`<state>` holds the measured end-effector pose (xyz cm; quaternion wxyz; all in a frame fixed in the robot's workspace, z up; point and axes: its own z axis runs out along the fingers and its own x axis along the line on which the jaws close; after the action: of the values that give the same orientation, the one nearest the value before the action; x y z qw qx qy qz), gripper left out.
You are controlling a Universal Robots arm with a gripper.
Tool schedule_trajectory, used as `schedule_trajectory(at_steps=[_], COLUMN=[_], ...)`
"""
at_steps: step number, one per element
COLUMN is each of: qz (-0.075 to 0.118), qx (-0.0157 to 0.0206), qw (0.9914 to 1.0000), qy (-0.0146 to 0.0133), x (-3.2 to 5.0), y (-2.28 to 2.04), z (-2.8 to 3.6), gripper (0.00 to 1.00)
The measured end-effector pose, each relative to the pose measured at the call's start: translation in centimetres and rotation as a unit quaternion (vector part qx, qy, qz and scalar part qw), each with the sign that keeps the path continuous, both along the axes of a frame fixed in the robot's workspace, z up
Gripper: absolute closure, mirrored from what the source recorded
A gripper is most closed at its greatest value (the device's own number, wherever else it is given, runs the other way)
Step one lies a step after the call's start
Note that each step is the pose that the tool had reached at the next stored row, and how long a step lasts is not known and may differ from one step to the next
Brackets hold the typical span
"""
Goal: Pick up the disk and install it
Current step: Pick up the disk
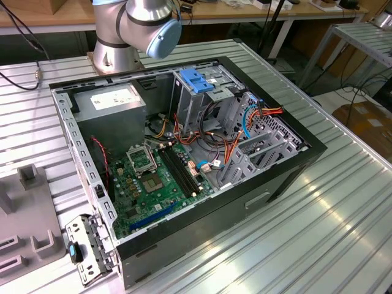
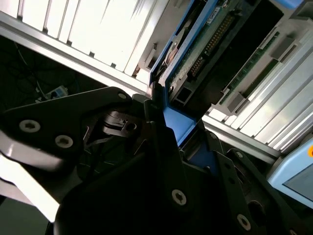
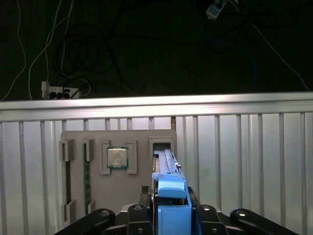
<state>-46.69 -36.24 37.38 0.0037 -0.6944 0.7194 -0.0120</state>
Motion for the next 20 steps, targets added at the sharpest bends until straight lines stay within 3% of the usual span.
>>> schedule_trajectory(at_steps=[20], qz=[0.0], qx=[0.0], qw=[1.0], qy=[0.0], x=[0.0], y=[0.0], z=[0.89], gripper=[0.63])
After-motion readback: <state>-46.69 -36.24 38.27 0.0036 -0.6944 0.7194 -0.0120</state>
